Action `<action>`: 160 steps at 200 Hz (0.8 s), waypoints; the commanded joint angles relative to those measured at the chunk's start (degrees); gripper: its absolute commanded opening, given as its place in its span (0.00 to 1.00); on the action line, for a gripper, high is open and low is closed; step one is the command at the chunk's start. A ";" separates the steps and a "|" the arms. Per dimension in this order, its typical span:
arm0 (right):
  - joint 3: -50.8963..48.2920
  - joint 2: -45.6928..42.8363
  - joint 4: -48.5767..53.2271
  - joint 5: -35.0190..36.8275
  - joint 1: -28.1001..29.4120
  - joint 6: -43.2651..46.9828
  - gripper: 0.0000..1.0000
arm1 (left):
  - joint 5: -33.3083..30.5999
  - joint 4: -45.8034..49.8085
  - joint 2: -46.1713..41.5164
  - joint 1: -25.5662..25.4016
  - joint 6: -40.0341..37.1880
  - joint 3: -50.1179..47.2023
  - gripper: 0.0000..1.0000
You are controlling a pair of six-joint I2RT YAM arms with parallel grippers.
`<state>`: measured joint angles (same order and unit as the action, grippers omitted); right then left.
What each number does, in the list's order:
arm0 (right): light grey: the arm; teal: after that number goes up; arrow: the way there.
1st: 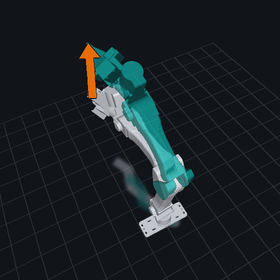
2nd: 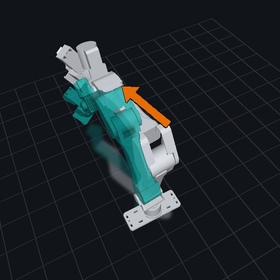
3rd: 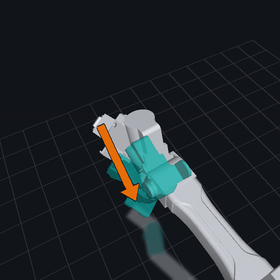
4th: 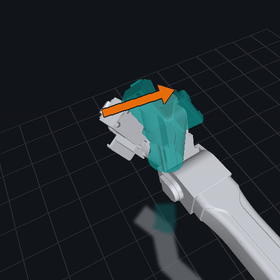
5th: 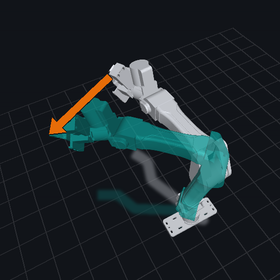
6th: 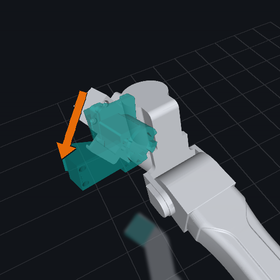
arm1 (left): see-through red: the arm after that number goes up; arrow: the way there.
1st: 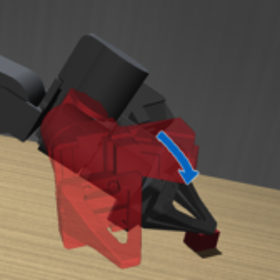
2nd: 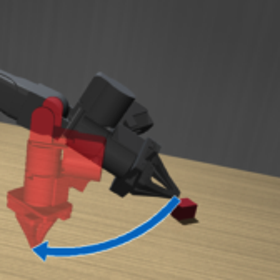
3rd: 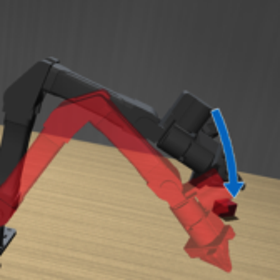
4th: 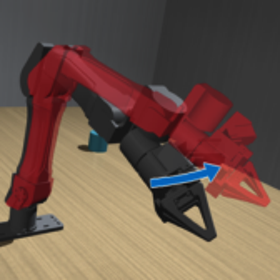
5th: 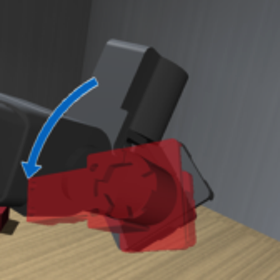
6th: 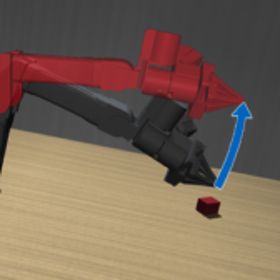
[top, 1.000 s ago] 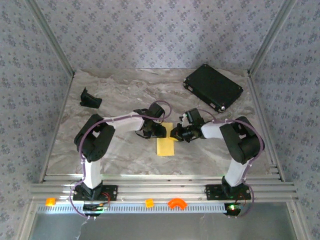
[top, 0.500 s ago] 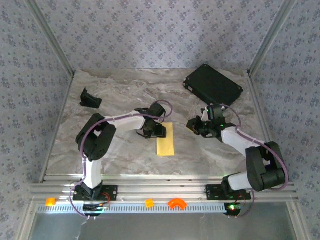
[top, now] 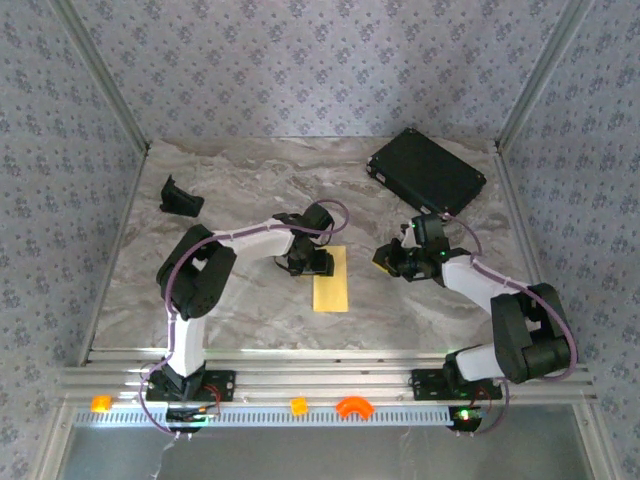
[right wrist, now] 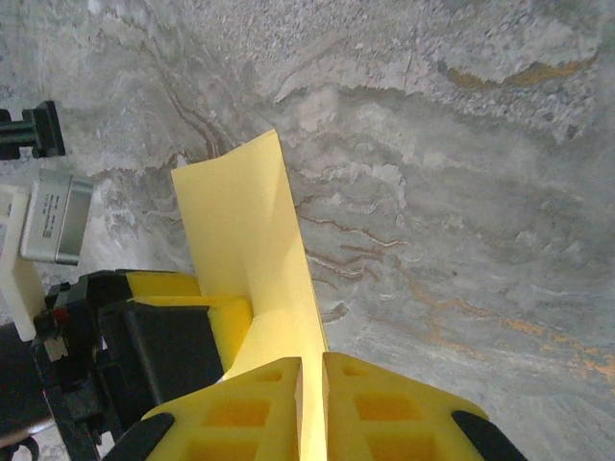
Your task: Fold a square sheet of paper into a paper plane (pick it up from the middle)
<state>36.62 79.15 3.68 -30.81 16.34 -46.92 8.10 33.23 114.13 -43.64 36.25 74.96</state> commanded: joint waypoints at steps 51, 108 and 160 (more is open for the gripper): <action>1.51 2.73 0.75 -0.66 2.73 1.68 0.13 | -1.40 -2.91 9.66 -0.45 1.30 -5.07 0.58; 2.31 4.27 0.52 -0.71 3.73 1.58 0.14 | -0.63 -3.46 10.89 -0.45 0.47 -4.79 0.59; 2.83 5.28 0.23 -0.47 4.43 1.29 0.14 | -0.52 -4.02 11.56 -0.41 1.60 -5.20 0.59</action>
<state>37.76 83.55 3.64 -30.85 20.40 -46.50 8.12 33.23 114.50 -43.62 38.02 74.91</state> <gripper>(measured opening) 0.137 0.591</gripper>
